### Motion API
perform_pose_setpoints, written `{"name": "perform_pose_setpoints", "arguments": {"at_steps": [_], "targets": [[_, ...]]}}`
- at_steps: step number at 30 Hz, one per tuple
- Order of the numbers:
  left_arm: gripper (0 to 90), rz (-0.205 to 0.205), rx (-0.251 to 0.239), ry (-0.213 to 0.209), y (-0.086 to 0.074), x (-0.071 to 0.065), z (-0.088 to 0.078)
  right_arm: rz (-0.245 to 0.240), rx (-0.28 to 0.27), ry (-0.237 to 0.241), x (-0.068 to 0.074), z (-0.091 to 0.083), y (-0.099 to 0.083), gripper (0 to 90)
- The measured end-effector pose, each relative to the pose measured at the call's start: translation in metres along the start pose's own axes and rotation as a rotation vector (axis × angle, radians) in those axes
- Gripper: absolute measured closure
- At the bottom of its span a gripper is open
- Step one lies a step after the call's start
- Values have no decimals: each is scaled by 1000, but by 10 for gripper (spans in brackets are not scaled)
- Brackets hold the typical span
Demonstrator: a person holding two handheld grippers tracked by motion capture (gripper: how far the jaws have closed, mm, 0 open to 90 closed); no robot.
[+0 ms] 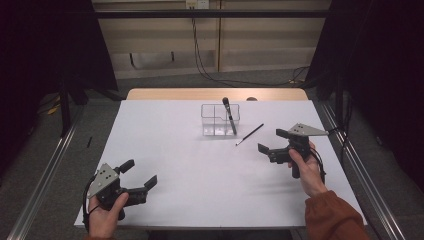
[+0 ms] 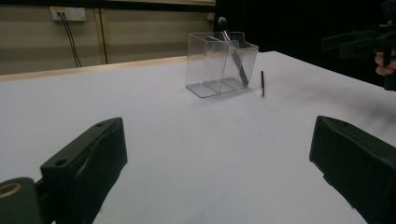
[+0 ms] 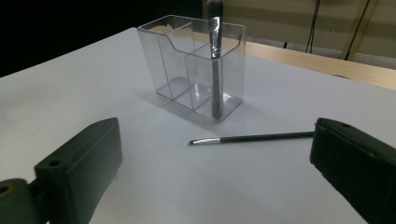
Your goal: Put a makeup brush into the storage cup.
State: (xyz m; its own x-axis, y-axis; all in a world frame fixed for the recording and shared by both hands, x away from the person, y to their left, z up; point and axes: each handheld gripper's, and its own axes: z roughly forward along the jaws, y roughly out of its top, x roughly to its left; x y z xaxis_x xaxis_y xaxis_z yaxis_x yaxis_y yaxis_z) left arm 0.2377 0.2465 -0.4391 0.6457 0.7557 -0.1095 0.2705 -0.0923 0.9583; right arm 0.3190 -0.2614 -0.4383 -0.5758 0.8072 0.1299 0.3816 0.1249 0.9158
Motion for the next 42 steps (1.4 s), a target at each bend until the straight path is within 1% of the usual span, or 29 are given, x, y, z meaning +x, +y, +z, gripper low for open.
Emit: {"name": "perform_pose_setpoints", "arguments": {"at_steps": [1,5,7,10,12,14,15,16,17,18,20,21,24,25,29,32,33,34,35,36,38,41,42], "targets": [[40,0,1,0,0,0,0,-6,1,-10,-1,3,1,37],[40,1,0,-1,0,0,0,-16,7,0,-2,10,6,28],[40,4,3,0,0,0,0,-17,-10,3,-3,14,9,22],[40,0,1,2,0,1,0,-41,-4,-5,-5,20,15,17],[40,1,3,0,0,1,0,-41,-2,-1,-6,24,18,9],[40,1,3,0,0,1,1,-47,-10,-14,-6,28,21,8],[40,3,3,-1,0,1,1,-47,-14,-12,-6,30,22,7],[40,2,4,1,0,1,1,-50,0,1,-6,33,24,5],[40,3,6,4,0,1,0,-58,2,4,-6,35,25,4],[40,3,3,2,0,1,0,-60,0,0,-6,37,27,1],[40,1,0,2,0,2,-1,-78,13,-7,-6,41,30,11],[40,-2,0,3,0,2,0,-88,24,-8,-7,43,32,11],[40,1,2,-1,0,2,0,-76,53,2,-11,48,37,27],[40,1,2,-3,0,2,1,-78,61,-1,-12,50,38,20],[40,1,2,-1,0,2,1,-81,122,12,-16,54,45,27],[40,-4,2,3,-1,3,1,-109,170,10,-17,57,49,26],[40,-5,1,3,-1,3,1,-109,179,17,-17,57,51,27],[40,-4,1,0,-1,3,1,-110,190,35,-17,57,53,27],[40,-4,1,0,-1,3,1,-110,198,37,-17,57,54,27],[40,-4,2,1,-1,3,1,-123,210,36,-18,58,55,27],[40,-1,4,-2,-1,3,1,-129,246,45,-19,59,56,29],[40,-1,2,-4,-1,3,1,-148,302,79,-20,61,58,28],[40,-3,5,-2,-1,3,1,-145,323,89,-20,61,59,37]]}}
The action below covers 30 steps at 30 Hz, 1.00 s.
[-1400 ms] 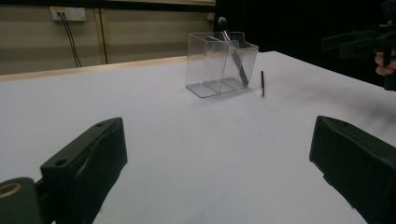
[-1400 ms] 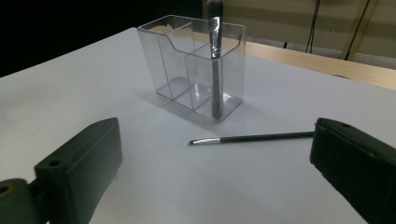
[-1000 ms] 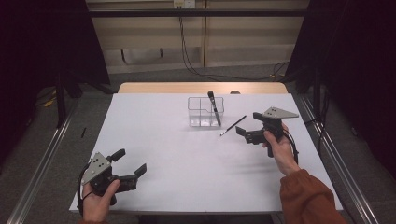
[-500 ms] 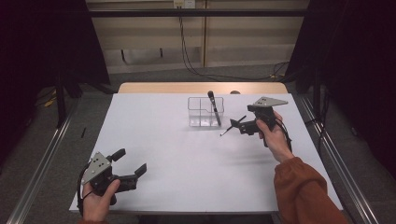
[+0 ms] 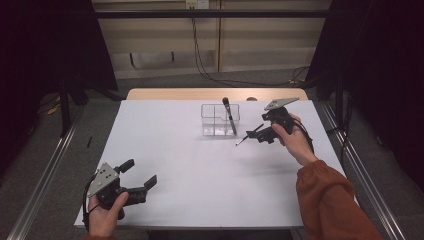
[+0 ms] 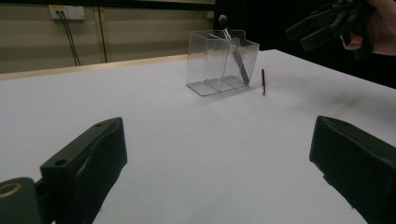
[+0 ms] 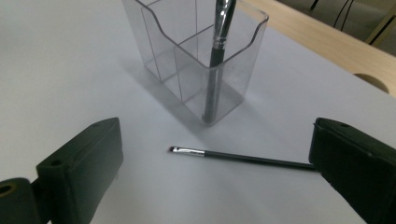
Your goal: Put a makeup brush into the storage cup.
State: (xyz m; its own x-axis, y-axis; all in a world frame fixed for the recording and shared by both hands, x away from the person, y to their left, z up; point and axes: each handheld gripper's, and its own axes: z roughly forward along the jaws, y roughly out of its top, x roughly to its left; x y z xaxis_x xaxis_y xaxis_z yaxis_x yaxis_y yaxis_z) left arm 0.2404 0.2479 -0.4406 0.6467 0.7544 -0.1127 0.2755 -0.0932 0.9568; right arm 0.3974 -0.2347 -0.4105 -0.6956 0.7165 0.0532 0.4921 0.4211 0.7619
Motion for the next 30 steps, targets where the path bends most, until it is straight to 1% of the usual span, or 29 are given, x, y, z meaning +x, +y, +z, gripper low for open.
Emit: {"name": "perform_pose_setpoints", "arguments": {"at_steps": [2,5,7,10,11,13,14,16,20,22,23,25,27,29,30], "targets": [[40,1,1,0,0,0,0,-11,28,9,-1,1,1,41],[40,-1,3,1,0,0,0,-22,59,7,-2,2,2,49],[40,-1,5,3,0,0,0,-28,97,23,-2,2,2,47],[40,-15,-2,-8,0,0,0,-48,150,33,-3,5,2,48],[40,-13,0,-5,0,0,0,-55,167,36,-4,5,2,50],[40,-7,4,-7,-1,0,1,-86,204,17,-3,7,2,50],[39,-5,6,-7,-1,0,1,-88,209,19,-3,7,2,51],[39,-6,7,-8,-1,1,1,-93,241,24,-4,8,2,51],[39,-1,9,-4,-1,0,1,-103,288,56,-5,10,3,54],[39,-2,10,-4,-1,0,1,-123,320,61,-6,12,5,57],[39,-1,9,-6,-1,0,1,-122,327,66,-6,13,6,66],[39,3,12,-5,-1,0,2,-147,357,59,-6,16,9,90],[39,4,15,-7,-1,0,2,-167,374,68,-7,18,13,78],[39,5,14,-8,-1,0,2,-176,383,84,-8,20,15,78],[39,6,16,-8,-1,0,2,-189,395,83,-8,21,16,78]]}}
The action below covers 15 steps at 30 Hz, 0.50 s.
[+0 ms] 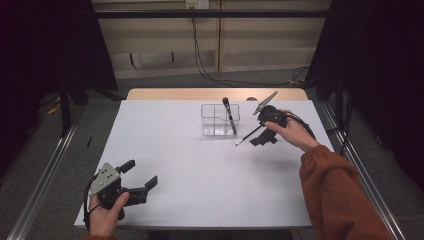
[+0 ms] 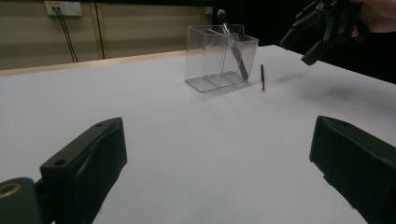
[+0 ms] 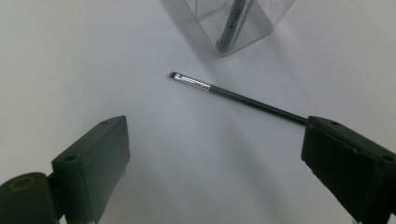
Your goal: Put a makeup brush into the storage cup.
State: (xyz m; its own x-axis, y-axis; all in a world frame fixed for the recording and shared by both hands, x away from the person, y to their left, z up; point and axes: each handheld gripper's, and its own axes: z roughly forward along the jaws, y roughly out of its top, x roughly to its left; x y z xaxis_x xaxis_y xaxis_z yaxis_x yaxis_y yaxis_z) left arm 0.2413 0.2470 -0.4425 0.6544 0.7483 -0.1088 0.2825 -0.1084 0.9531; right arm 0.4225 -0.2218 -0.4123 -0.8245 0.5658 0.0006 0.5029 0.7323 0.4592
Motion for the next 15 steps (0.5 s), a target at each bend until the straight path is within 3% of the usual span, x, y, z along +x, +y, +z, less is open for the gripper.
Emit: {"name": "perform_pose_setpoints", "arguments": {"at_steps": [10,15], "targets": [[35,7,8,-4,0,0,1,-106,87,36,0,17,17,78],[35,10,10,-8,0,0,1,-114,117,39,-4,27,22,77]]}}
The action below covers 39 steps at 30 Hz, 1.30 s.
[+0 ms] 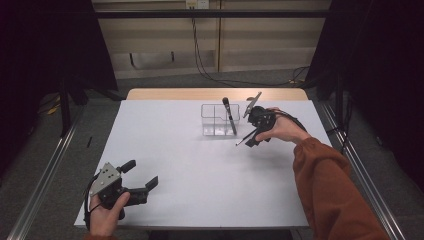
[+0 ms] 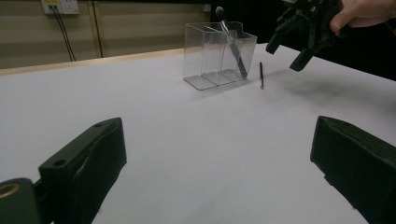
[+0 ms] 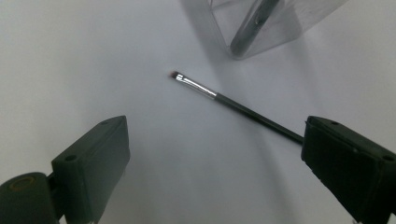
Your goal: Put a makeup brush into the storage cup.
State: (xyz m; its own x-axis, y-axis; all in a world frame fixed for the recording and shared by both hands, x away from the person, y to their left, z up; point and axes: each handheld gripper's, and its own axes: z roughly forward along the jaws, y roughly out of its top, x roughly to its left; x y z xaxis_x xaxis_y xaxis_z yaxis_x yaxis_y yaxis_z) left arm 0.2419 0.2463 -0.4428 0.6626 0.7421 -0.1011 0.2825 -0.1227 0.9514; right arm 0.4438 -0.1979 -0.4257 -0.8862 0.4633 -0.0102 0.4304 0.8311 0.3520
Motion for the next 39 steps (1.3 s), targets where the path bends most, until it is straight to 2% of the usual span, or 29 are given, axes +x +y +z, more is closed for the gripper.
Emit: {"name": "perform_pose_setpoints", "arguments": {"at_steps": [4,8,9,12,19,22,29,33,35,37,39], "targets": [[35,-8,0,1,0,0,0,-9,18,-8,-5,6,2,94],[35,-6,4,-3,-1,1,2,12,38,-10,-11,15,0,120],[35,-7,5,-5,-1,1,2,-11,34,-16,-12,17,0,132],[35,-7,5,-5,-1,1,2,-17,32,-16,-13,20,1,135],[35,-6,4,-5,-1,1,2,-40,37,-30,-12,26,9,212],[35,-9,4,-4,-1,1,2,-62,48,-22,-12,30,11,249],[35,-7,4,-4,-1,1,2,-73,74,-16,-14,37,9,275],[35,-4,6,-8,-1,1,2,-65,78,-4,-15,39,8,289],[35,-1,9,-10,-1,1,2,-59,78,20,-16,39,7,347],[35,0,9,-10,-1,1,2,-36,73,32,-17,39,5,355],[35,0,9,-12,-1,1,2,-38,79,37,-18,39,6,358]]}}
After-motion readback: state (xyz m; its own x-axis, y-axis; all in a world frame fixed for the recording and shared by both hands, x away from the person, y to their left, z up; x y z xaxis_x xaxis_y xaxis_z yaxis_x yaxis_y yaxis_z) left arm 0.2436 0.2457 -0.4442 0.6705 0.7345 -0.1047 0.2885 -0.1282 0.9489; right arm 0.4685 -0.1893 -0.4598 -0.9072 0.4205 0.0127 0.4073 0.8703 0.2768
